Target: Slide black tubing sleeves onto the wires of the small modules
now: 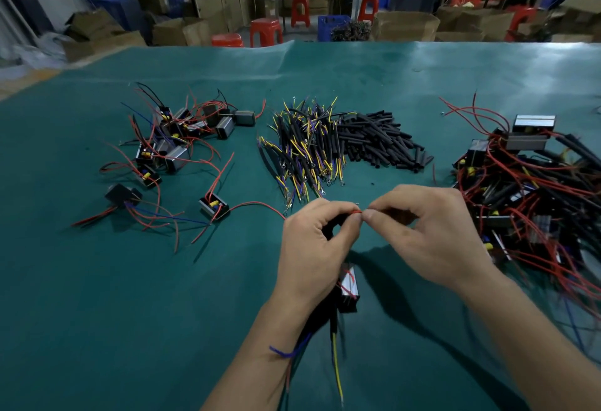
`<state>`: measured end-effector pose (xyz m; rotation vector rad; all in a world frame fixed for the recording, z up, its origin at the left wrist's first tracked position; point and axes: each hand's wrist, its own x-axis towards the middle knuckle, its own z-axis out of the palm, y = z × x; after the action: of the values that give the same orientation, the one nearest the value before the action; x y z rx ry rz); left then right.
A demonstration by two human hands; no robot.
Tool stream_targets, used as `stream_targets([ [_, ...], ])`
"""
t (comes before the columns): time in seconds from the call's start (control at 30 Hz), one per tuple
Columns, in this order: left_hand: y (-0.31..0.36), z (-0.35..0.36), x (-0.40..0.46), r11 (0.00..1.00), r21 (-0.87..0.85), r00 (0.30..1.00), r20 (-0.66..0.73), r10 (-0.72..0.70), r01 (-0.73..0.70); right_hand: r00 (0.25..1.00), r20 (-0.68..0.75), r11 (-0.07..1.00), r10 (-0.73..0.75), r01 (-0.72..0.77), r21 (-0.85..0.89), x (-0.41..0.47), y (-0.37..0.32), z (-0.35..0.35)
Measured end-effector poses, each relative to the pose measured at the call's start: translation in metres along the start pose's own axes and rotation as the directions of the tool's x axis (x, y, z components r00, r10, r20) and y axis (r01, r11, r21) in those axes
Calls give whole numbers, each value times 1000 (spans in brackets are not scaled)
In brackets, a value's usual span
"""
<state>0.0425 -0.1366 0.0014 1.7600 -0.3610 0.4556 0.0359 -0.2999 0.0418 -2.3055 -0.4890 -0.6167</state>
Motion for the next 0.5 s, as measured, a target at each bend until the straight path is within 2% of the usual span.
stream_targets([
  [0.03,0,0,0,1000,-1,1000,2,5,-5,990,18,984,143,-144,106,0,-1,2],
  [0.07,0,1,0,1000,2,1000,4,10,-10,952,74,914,296,-305,268,2,-3,3],
  [0.13,2,3,-1,1000,0,1000,10,14,-14,828,220,637,516,-542,547,4,-6,7],
  [0.17,2,4,-1,1000,-7,1000,15,12,-12,785,262,533,561,-585,611,4,-7,8],
  [0.2,3,4,-1,1000,-20,1000,20,-3,3,773,267,488,576,-586,647,3,-7,10],
  [0.3,3,3,0,991,-94,996,9,-92,93,830,233,508,507,-506,697,1,-9,16],
  [0.33,3,2,1,989,-102,995,2,-104,104,832,254,475,492,-502,723,1,-9,18],
  [0.43,4,0,1,990,-98,995,-16,-99,97,802,391,276,453,-543,793,0,-12,22],
  [0.5,4,-1,1,993,-91,995,-47,-84,80,793,426,221,436,-553,803,-1,-14,24],
])
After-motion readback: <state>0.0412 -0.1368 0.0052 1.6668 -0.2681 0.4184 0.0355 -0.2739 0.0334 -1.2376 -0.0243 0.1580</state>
